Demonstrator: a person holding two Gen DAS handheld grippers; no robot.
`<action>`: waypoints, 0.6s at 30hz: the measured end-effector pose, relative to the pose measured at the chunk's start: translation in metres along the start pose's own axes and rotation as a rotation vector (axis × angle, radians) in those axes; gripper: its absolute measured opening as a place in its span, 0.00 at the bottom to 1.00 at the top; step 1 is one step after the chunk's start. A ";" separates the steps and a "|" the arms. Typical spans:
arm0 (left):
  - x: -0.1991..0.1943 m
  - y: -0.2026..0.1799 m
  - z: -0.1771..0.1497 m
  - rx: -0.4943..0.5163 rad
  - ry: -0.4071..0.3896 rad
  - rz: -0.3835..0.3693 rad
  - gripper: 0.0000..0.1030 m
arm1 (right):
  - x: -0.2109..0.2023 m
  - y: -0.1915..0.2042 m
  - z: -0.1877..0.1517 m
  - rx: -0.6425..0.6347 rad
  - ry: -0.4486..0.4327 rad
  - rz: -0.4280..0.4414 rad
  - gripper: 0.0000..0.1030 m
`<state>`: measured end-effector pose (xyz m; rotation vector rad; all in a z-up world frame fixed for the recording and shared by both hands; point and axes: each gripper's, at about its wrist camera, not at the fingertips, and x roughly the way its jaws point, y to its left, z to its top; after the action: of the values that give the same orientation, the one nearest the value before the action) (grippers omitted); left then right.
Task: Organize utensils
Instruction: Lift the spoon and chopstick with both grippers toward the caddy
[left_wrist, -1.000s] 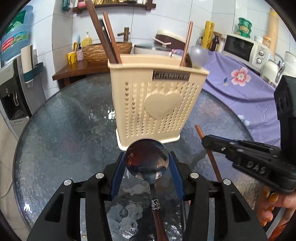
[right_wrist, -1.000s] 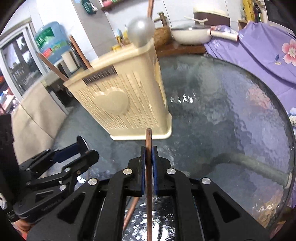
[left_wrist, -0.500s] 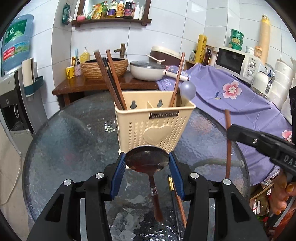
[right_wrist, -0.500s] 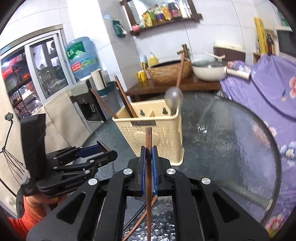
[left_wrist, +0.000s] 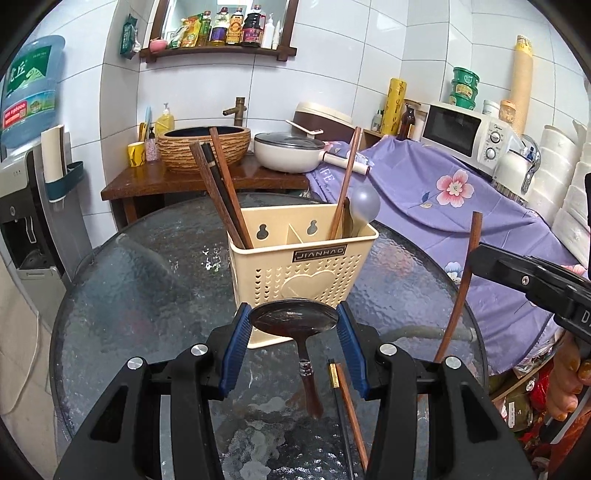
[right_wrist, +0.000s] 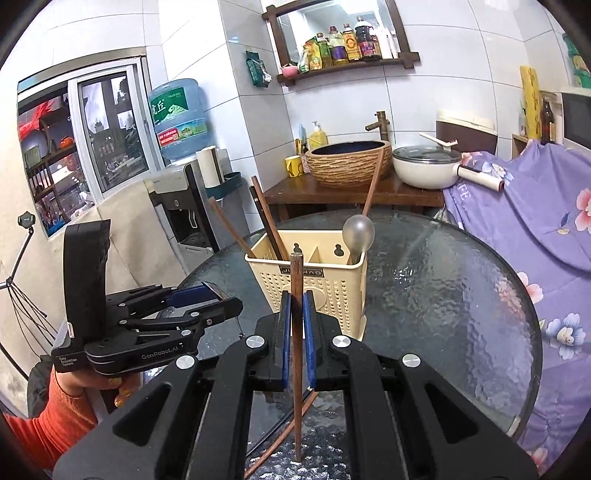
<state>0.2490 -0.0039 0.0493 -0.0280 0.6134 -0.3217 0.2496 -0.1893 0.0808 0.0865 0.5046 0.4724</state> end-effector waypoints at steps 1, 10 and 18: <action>-0.001 0.000 0.001 0.001 -0.001 -0.002 0.44 | -0.001 0.000 0.001 0.000 -0.003 0.002 0.07; -0.010 -0.006 0.015 0.021 -0.025 -0.021 0.44 | -0.009 0.001 0.026 -0.024 -0.040 0.003 0.07; -0.026 -0.004 0.044 0.023 -0.065 -0.045 0.44 | -0.016 0.001 0.067 -0.036 -0.067 0.025 0.07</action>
<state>0.2527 -0.0031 0.1007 -0.0301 0.5449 -0.3704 0.2694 -0.1933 0.1470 0.0743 0.4297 0.5016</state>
